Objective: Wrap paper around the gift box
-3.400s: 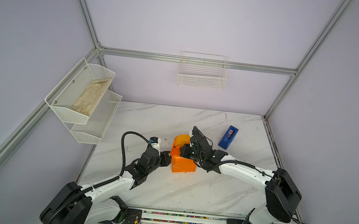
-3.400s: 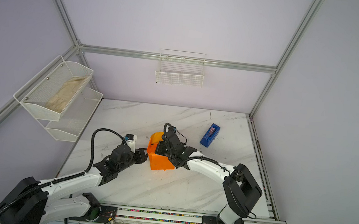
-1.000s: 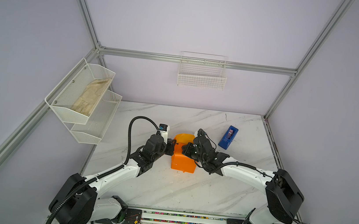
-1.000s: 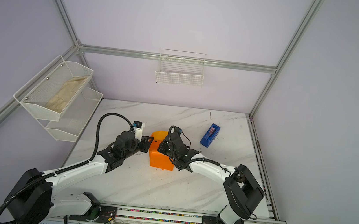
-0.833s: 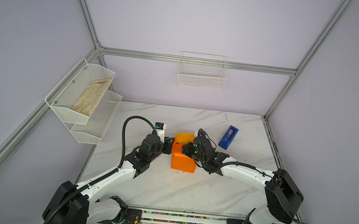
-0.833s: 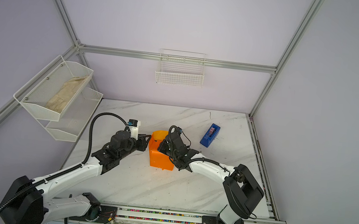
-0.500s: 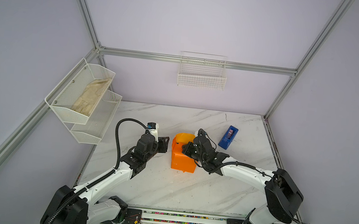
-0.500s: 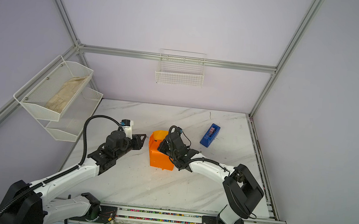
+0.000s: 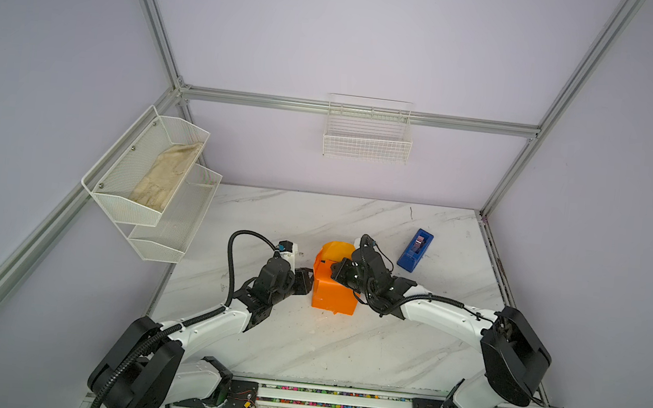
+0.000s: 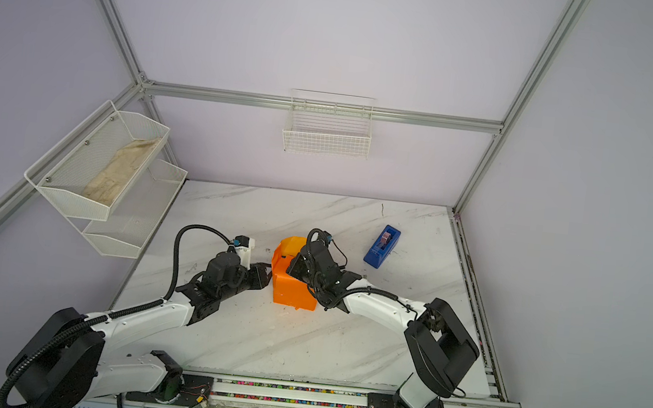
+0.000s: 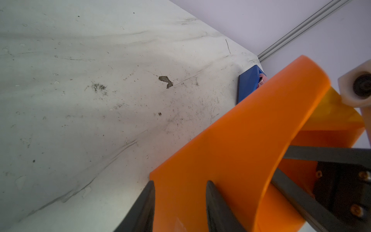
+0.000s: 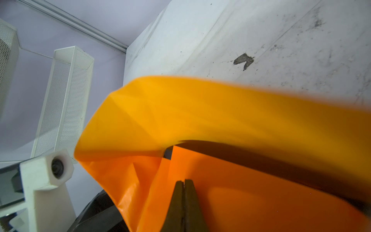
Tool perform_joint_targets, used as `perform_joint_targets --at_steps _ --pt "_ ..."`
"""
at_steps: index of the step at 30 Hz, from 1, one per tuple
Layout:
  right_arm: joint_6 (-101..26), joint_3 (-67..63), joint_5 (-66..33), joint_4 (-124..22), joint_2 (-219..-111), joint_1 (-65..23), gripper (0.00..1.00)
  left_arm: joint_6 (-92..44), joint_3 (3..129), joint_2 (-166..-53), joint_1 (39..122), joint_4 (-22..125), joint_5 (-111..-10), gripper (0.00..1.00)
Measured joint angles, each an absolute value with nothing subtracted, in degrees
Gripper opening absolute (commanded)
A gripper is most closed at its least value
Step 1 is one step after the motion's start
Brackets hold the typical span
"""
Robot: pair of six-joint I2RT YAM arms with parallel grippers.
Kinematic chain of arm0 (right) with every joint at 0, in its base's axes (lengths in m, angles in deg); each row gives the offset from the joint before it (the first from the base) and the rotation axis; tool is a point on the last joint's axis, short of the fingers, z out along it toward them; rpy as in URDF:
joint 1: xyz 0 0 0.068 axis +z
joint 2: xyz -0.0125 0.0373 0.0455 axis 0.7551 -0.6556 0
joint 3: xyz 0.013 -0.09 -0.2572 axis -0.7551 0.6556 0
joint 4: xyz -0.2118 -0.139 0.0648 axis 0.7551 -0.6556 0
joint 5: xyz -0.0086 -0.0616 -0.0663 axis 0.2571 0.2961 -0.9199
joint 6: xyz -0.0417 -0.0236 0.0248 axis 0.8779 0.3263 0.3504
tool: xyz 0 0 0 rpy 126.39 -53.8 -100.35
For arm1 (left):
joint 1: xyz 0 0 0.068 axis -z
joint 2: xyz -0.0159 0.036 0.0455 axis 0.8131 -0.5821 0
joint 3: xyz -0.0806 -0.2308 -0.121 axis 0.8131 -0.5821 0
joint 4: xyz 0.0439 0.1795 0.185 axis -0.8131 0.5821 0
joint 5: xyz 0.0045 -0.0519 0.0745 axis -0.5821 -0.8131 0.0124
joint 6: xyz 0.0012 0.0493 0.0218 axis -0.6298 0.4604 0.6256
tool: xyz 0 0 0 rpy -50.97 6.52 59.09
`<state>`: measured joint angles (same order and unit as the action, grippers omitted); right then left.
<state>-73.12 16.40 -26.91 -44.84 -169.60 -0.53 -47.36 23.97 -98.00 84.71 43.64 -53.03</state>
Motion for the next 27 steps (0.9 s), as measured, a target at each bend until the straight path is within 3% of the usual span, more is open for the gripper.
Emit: perform_joint_targets --at_steps 13,27 --pt "-73.2 16.4 -26.8 -44.6 -169.7 -0.5 0.00 -47.4 24.0 -93.0 87.2 42.9 -49.9 0.45" --pt "-73.2 16.4 -26.8 -44.4 -169.9 -0.5 0.00 -47.4 24.1 -97.0 88.7 40.8 -50.6 0.45"
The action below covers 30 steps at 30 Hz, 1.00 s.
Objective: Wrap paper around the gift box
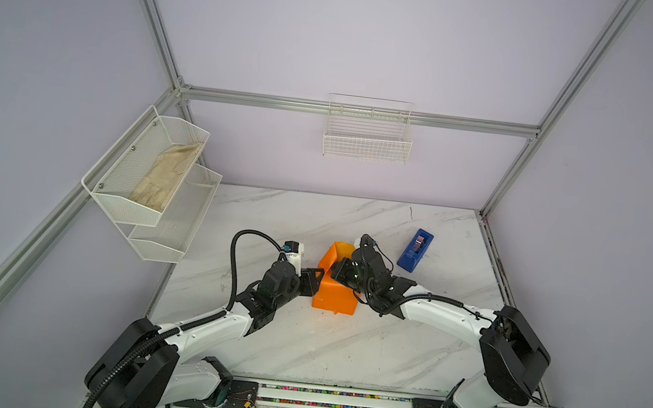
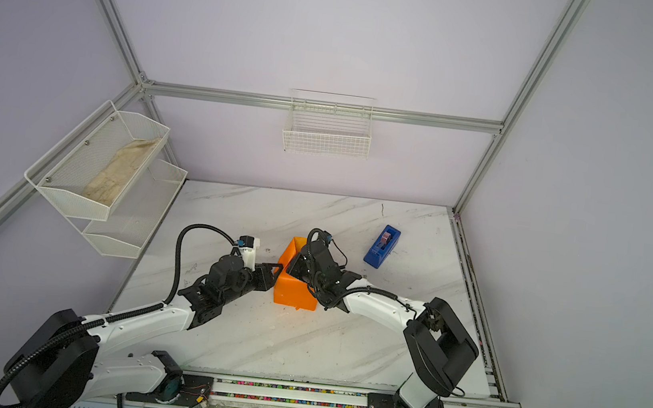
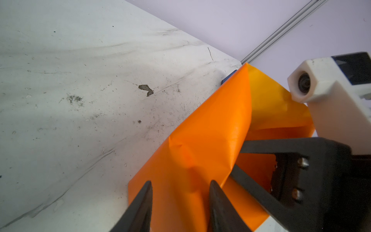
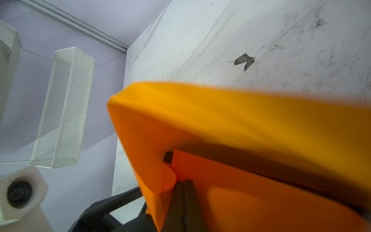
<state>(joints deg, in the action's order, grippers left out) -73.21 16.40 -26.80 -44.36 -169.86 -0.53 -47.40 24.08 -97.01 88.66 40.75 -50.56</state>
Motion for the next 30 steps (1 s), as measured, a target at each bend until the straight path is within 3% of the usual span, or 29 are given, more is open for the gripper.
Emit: perform_joint_targets --at_steps 14,22,30 --pt "-70.6 11.3 -30.1 -58.6 -162.6 -0.3 0.00 -47.4 24.5 -96.1 89.0 45.0 -51.0 0.41" --pt "-67.0 -0.3 -27.4 -58.9 -172.5 3.8 0.00 -47.4 24.6 -95.9 89.0 45.7 -51.3 0.38" --pt "-67.1 2.6 -30.1 -59.5 -176.3 3.4 0.00 -47.5 24.7 -95.4 89.0 46.9 -51.2 0.38"
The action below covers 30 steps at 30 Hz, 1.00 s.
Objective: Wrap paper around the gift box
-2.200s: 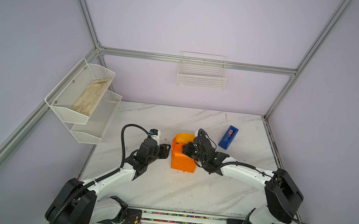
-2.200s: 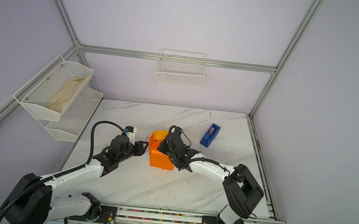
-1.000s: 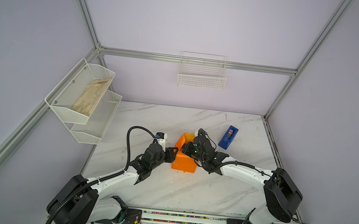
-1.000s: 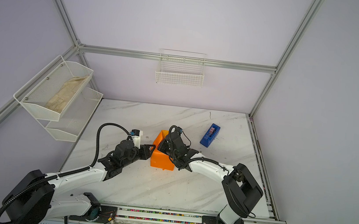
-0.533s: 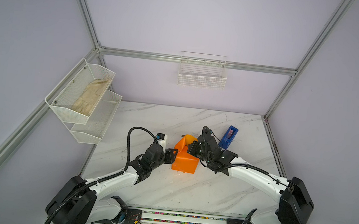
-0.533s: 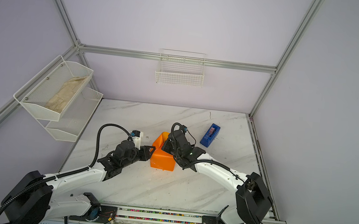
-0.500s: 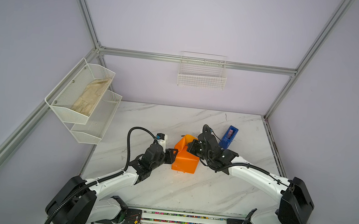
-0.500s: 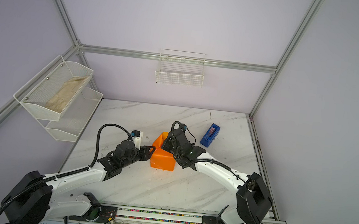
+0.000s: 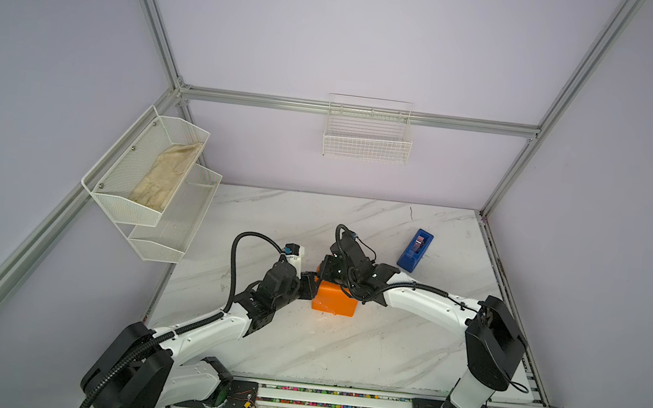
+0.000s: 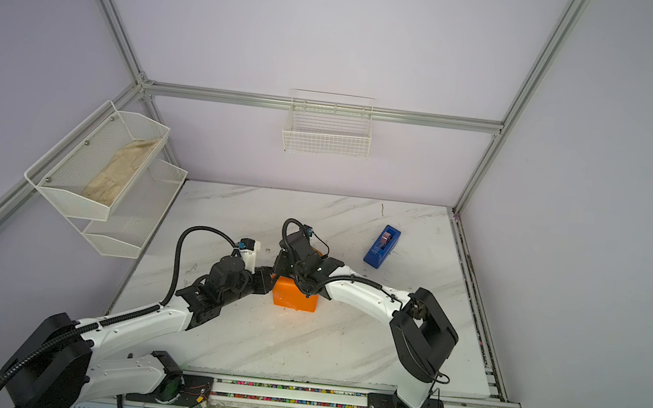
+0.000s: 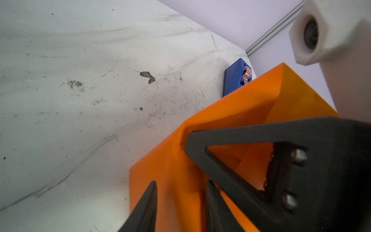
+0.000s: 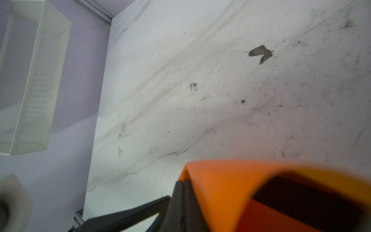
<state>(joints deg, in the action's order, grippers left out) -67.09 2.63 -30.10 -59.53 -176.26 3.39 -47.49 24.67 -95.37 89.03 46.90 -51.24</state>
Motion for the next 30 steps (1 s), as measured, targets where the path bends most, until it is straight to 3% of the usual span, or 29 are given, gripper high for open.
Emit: perform_joint_targets --at_steps 22,30 --pt "-68.5 6.9 -36.2 -61.3 -172.0 2.6 0.00 -47.3 25.9 -95.7 89.1 48.6 -51.3 0.40" --pt "-68.5 6.9 -36.4 -61.3 -172.0 2.4 0.00 -45.0 31.8 -96.4 88.3 58.0 -51.7 0.54"
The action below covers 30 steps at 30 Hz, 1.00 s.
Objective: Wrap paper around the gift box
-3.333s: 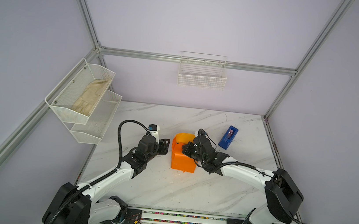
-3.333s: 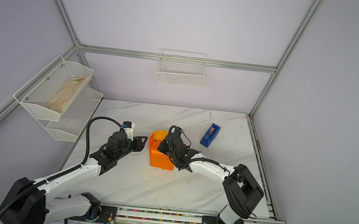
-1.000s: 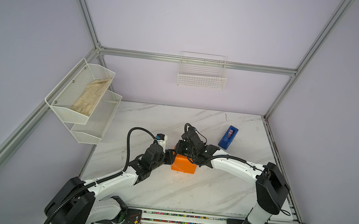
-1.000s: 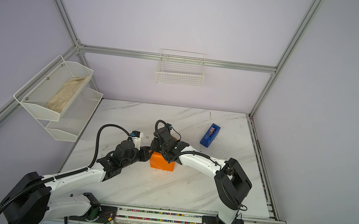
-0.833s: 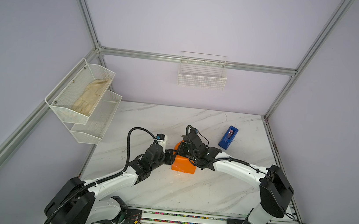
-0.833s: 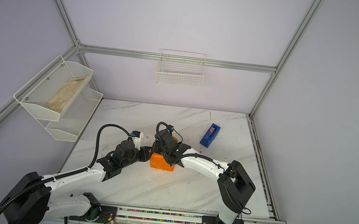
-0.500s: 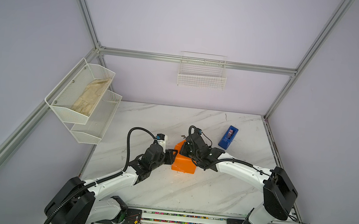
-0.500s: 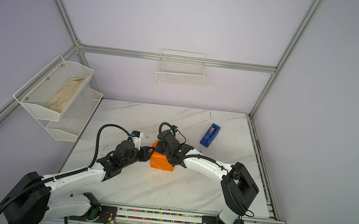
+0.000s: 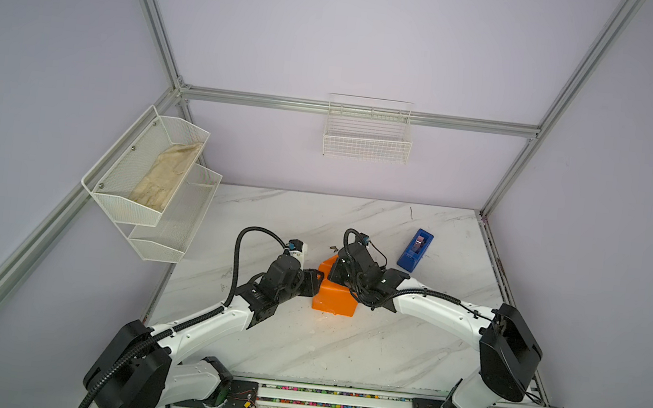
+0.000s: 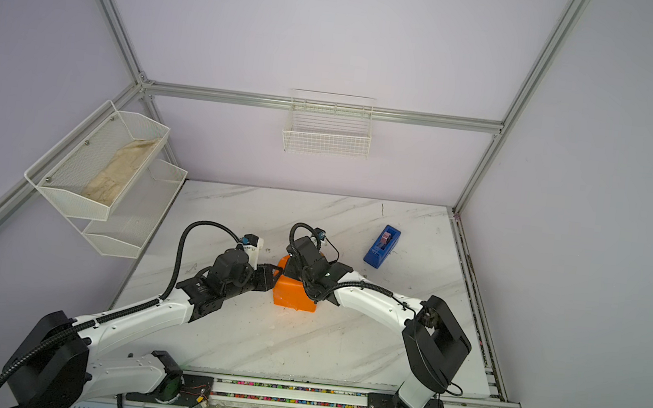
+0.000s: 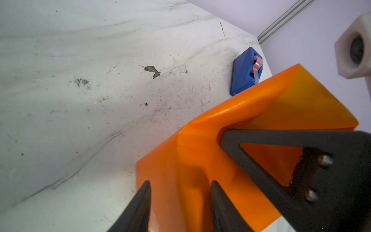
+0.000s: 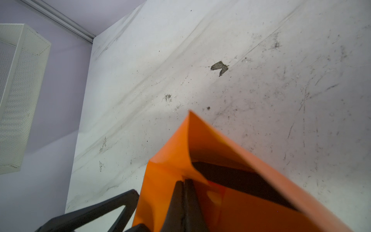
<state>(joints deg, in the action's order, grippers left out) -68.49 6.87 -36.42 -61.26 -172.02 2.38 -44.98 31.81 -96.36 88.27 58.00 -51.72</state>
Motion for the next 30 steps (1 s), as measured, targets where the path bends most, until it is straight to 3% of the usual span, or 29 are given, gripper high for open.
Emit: perform_joint_targets --at_steps 16,30 --pt "-68.5 6.9 -36.4 -61.3 -172.0 2.3 0.00 -43.7 39.7 -107.8 80.3 61.8 -75.0 0.57" --pt "-67.9 6.3 -37.8 -65.7 -170.8 1.7 0.00 -43.2 39.7 -108.6 79.0 61.6 -77.6 0.57"
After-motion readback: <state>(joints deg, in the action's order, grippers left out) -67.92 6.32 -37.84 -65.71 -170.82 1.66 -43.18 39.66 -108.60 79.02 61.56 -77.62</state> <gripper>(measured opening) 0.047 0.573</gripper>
